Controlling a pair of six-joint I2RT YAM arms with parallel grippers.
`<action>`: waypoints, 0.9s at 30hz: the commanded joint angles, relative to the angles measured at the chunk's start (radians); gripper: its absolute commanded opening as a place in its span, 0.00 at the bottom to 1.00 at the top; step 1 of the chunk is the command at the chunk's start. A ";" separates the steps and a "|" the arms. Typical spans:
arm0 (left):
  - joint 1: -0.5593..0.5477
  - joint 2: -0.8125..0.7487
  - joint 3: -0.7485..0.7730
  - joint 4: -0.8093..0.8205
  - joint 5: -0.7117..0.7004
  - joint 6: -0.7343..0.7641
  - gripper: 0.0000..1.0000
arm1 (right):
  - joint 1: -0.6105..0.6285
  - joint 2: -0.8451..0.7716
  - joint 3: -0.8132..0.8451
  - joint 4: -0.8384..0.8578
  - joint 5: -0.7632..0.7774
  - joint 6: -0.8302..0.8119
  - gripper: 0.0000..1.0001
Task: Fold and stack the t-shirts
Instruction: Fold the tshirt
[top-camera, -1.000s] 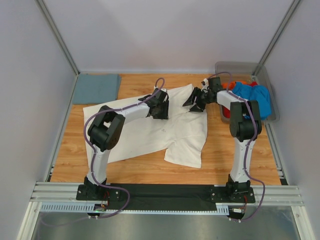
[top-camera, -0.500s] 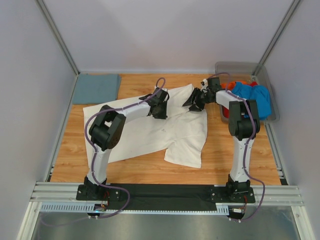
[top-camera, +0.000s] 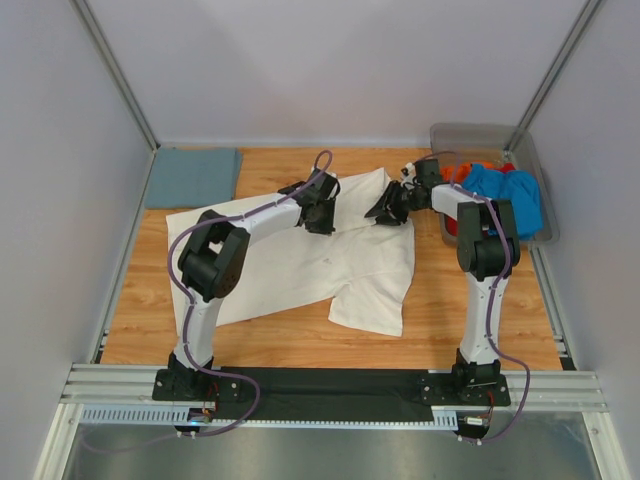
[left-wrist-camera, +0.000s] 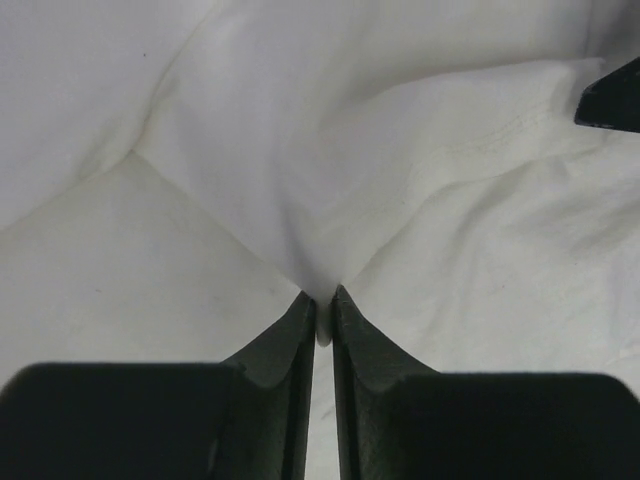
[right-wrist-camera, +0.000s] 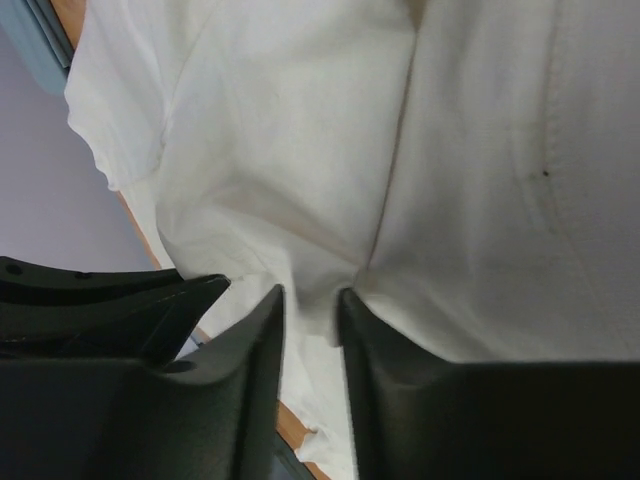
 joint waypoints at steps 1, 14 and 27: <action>-0.004 0.000 0.054 -0.035 -0.001 0.040 0.16 | -0.002 -0.049 -0.042 0.071 -0.049 0.060 0.23; 0.029 0.037 0.184 -0.256 0.060 0.140 0.00 | 0.013 -0.170 -0.134 -0.005 -0.036 0.160 0.00; 0.077 0.049 0.216 -0.382 0.126 0.207 0.00 | 0.079 -0.188 -0.173 -0.119 0.055 0.188 0.00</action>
